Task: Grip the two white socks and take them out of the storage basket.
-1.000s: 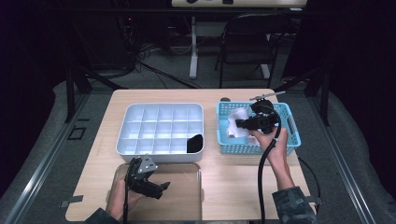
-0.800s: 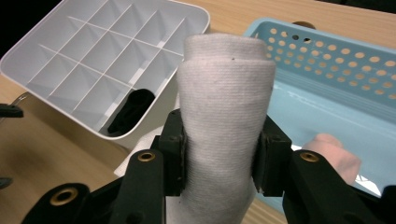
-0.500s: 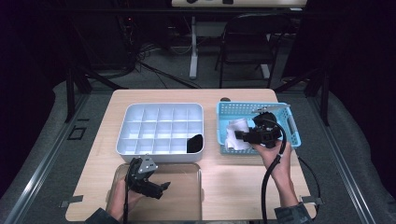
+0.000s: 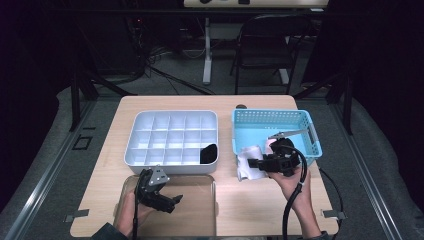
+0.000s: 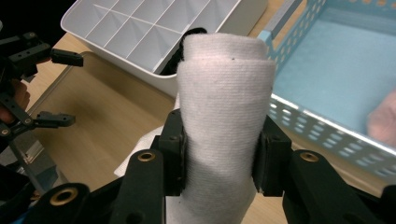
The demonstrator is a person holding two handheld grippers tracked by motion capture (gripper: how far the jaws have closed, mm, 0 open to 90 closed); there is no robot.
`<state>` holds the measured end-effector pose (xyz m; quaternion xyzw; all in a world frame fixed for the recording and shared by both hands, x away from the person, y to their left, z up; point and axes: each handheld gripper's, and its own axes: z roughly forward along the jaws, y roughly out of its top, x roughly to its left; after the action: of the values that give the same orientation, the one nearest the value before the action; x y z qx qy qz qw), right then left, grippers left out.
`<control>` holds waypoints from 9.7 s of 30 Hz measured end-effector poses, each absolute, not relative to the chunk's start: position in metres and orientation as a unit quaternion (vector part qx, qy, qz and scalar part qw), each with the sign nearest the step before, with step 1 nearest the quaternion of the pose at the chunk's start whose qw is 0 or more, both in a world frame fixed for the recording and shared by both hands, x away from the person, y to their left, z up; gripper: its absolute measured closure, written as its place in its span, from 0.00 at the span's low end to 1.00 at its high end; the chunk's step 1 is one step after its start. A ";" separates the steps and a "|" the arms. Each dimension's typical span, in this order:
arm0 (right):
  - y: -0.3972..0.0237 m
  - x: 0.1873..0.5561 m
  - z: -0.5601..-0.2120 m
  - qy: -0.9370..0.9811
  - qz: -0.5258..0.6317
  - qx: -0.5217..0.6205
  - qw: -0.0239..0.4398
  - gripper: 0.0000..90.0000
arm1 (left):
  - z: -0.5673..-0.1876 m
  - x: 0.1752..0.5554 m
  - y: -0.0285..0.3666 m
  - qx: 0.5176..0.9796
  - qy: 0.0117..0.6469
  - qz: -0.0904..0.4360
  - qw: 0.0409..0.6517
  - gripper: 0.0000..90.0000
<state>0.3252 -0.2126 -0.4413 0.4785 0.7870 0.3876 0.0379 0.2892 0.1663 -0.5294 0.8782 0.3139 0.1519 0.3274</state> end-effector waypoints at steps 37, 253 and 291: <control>-0.201 0.313 -0.514 0.824 0.261 0.502 0.025 0.48 | -0.530 0.290 0.165 0.882 0.310 0.149 0.321 0.00; -0.263 0.324 -0.529 0.765 0.328 0.553 0.036 0.82 | -0.530 0.304 0.082 0.917 0.257 0.035 0.302 0.92; -0.278 0.334 -0.550 0.778 0.226 0.582 0.068 0.77 | -0.542 0.311 0.083 0.916 0.265 0.025 0.301 0.92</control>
<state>0.3337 -0.2781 -0.5498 0.5820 0.7782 0.2262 0.0679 0.3105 0.0831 -0.5424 0.9156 0.2654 0.0247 0.3009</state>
